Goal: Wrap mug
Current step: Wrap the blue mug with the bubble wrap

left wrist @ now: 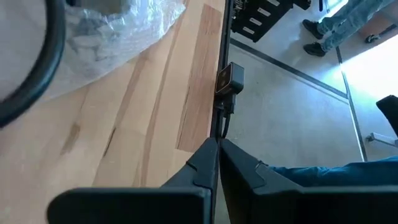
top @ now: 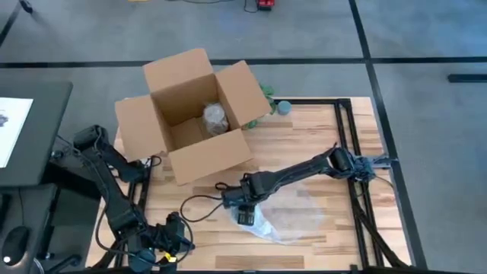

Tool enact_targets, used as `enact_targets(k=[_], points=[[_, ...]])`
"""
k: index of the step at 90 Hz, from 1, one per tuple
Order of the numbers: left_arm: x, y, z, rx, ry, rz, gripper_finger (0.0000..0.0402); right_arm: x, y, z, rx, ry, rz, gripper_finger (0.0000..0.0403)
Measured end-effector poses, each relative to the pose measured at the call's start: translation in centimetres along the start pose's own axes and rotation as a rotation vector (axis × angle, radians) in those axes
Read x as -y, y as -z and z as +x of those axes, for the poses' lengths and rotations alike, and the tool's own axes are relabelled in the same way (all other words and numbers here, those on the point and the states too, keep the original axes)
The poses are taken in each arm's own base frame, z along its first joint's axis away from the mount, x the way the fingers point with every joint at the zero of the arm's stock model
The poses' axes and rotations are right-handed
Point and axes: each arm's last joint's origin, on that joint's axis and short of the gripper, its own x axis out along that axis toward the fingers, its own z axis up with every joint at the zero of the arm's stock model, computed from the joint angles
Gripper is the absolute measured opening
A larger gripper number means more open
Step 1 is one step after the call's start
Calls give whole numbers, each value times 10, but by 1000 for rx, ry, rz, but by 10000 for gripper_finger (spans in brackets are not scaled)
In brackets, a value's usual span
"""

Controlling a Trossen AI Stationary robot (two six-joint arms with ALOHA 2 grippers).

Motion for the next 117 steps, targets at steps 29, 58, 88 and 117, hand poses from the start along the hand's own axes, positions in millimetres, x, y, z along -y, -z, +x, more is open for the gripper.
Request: enact_targets(k=[29,58,88,117], points=[[0,0,0,0,0,0,0,-2,-10,-39,11,-31,5,237],[0,0,0,-1,0,0,0,-3,-1,-88,-66,13,138,232],[1,1,-1,-12,9,24,0,-2,78,-114,-214,195,280,231],[1,3,-2,-14,13,10,0,70,162,-85,6,102,747,231]])
